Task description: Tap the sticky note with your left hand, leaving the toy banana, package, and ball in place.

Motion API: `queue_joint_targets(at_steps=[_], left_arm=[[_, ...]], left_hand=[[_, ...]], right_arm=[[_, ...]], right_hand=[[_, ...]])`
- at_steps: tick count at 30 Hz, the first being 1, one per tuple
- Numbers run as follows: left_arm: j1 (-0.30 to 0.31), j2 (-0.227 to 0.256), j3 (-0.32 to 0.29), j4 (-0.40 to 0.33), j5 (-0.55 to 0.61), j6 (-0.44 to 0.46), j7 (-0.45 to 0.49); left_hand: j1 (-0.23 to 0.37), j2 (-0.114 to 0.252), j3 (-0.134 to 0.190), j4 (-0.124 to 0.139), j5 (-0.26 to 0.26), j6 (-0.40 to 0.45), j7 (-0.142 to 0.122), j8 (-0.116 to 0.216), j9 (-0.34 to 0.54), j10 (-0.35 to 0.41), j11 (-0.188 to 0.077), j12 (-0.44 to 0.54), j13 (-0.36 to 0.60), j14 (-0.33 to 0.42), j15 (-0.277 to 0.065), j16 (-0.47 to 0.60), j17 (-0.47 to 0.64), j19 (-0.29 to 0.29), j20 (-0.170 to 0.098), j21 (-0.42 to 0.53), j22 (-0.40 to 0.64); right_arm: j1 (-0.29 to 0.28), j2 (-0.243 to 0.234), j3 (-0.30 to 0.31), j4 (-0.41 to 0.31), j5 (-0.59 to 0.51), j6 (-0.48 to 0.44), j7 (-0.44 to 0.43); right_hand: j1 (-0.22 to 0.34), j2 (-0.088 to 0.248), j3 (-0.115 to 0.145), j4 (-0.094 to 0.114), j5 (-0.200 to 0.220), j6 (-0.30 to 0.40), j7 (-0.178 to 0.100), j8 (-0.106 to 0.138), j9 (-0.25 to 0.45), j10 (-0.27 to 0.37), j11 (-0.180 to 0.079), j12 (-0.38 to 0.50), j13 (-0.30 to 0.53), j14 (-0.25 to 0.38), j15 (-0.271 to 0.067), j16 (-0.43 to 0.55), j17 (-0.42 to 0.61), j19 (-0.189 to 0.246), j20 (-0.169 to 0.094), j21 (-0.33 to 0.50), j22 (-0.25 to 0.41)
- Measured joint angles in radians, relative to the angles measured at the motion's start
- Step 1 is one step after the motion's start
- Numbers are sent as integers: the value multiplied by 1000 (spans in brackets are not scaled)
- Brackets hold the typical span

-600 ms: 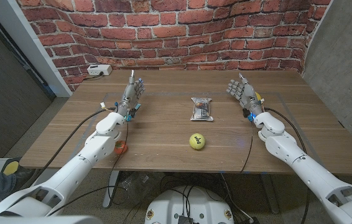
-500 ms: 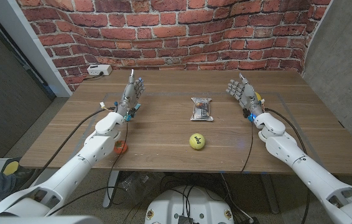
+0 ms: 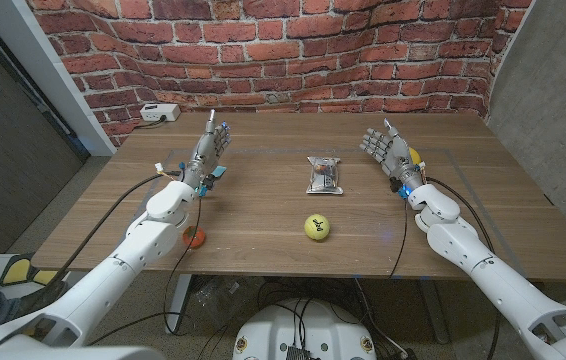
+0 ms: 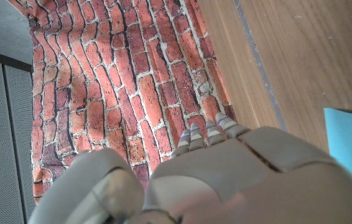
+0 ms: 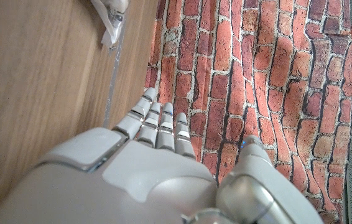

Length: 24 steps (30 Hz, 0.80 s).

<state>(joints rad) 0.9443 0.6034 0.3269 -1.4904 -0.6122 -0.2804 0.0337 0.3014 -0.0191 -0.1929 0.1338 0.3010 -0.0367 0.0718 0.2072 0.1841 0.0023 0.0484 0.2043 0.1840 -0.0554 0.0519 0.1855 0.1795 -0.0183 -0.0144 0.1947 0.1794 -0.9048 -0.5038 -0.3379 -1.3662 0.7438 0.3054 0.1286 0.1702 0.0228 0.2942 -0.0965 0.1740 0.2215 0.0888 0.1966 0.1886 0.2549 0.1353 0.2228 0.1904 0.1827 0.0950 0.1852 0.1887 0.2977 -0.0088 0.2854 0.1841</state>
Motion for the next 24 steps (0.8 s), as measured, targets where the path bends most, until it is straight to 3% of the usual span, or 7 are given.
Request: queue_joint_targets(at_steps=[7, 24], left_arm=[[22, 20, -11, -19, 49, -20, 45], [-9, 44, -31, 86, 59, -94, -12]], left_hand=[[9, 9, -1, -7, 0, 28, -4, 8, -2, 34, -6, 9, 0, 33, -10, 8, 0, 28, -2, 10, 0], [25, 17, -9, -16, 7, 71, 8, 11, 0, 80, 2, 23, 0, 92, -9, 15, 0, 74, 2, 25, -3]], right_arm=[[-6, -3, 0, -15, -9, -1, -11], [-21, -12, -7, -47, -40, -10, -48]], right_hand=[[0, 0, 0, 0, 0, 3, -3, 0, 0, 0, 0, 0, 0, 0, 0, 0, 0, 0, 0, 0, 0], [0, 0, 0, 0, 0, 3, -3, 0, 0, 5, 5, 0, 0, 0, 0, 0, 0, 0, 0, -4, 0]])
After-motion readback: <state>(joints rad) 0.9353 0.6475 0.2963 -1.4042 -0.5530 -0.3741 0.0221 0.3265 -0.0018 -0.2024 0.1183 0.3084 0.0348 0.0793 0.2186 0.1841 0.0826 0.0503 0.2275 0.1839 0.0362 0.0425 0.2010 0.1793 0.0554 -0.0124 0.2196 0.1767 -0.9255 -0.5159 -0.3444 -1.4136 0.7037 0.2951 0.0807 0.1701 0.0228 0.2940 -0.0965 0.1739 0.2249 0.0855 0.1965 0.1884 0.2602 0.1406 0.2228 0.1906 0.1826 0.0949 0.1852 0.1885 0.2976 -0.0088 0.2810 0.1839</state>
